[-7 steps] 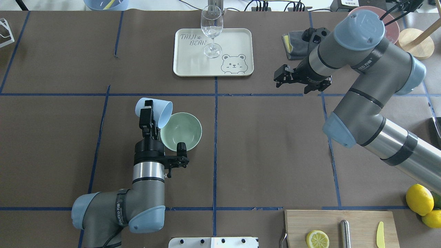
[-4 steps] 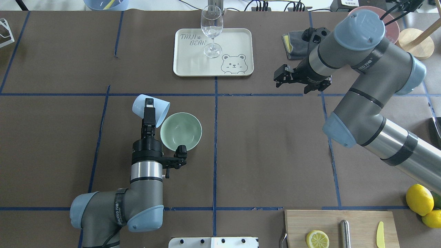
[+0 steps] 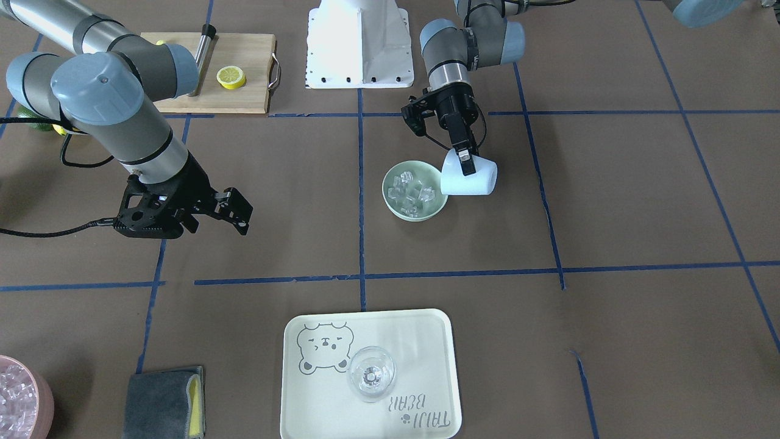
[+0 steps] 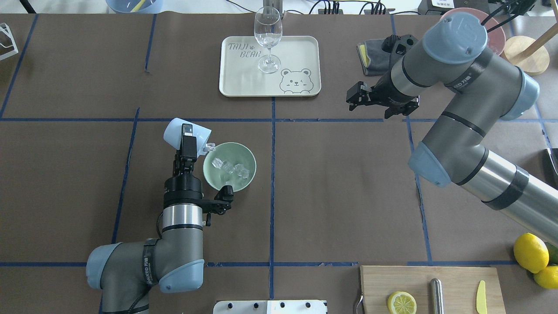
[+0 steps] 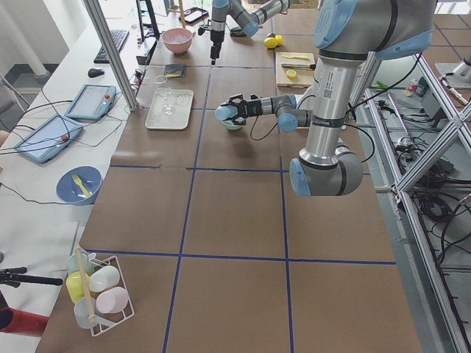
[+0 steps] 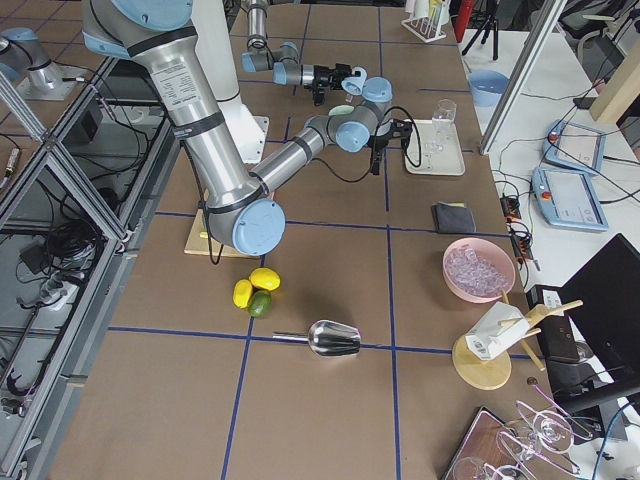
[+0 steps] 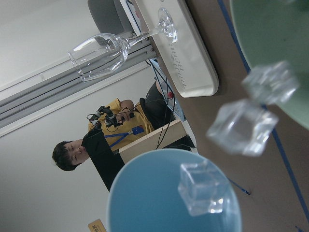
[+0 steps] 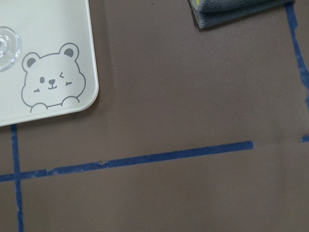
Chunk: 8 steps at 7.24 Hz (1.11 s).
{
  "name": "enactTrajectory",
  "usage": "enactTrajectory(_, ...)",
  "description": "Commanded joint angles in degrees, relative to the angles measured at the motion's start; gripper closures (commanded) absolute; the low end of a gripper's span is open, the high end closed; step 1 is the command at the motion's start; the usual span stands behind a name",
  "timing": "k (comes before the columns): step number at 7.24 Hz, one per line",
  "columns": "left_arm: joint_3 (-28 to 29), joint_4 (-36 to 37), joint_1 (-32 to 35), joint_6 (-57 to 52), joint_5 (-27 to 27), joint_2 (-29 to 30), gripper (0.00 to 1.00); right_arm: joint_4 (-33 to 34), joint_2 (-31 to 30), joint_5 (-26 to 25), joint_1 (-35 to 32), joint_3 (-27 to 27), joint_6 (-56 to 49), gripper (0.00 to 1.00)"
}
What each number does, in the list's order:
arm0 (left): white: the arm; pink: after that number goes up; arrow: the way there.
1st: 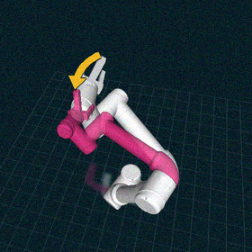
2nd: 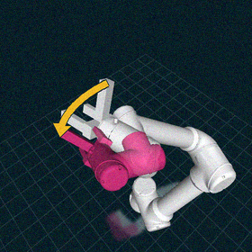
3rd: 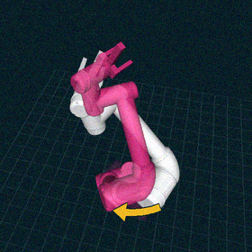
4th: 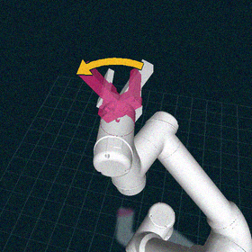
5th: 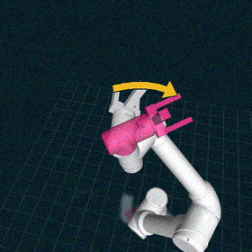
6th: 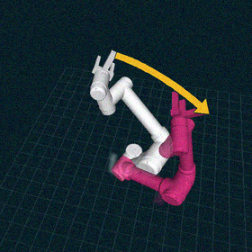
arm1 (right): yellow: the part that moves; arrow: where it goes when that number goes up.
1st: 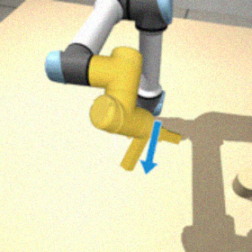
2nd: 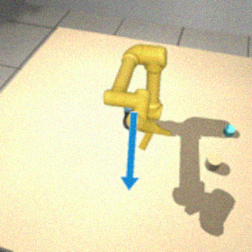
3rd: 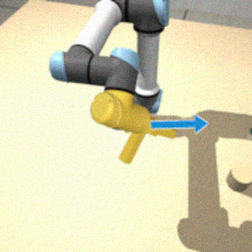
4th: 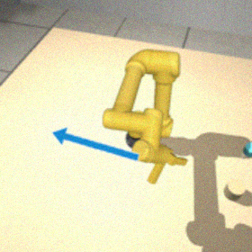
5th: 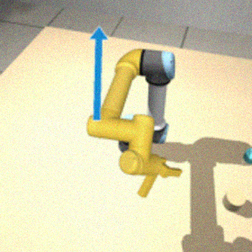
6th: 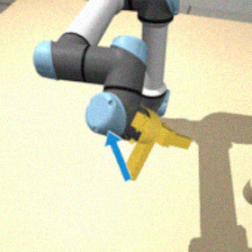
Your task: Pour ice into bowl
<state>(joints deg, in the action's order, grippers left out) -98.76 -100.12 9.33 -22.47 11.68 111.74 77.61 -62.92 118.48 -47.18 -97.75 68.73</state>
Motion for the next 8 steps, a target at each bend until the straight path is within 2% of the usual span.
enactTrajectory(1,-0.29,0.01,-0.01,-0.03,0.01,-0.03,1.0,-0.09,0.0,0.0,-0.02,-0.07,0.09,0.0)
enactTrajectory(5,-2.65,-0.17,0.08,0.06,0.19,-1.6,1.0,-0.09,-0.01,-0.09,0.07,-0.16,0.09,0.0)
enactTrajectory(7,-9.75,-1.04,0.25,0.76,0.45,-10.18,1.0,-0.09,0.08,-0.09,0.07,-0.16,0.17,0.0)
enactTrajectory(8,-10.82,-2.79,0.34,0.85,0.54,-13.71,1.0,-0.09,0.17,-0.17,0.16,-0.25,0.17,0.0)
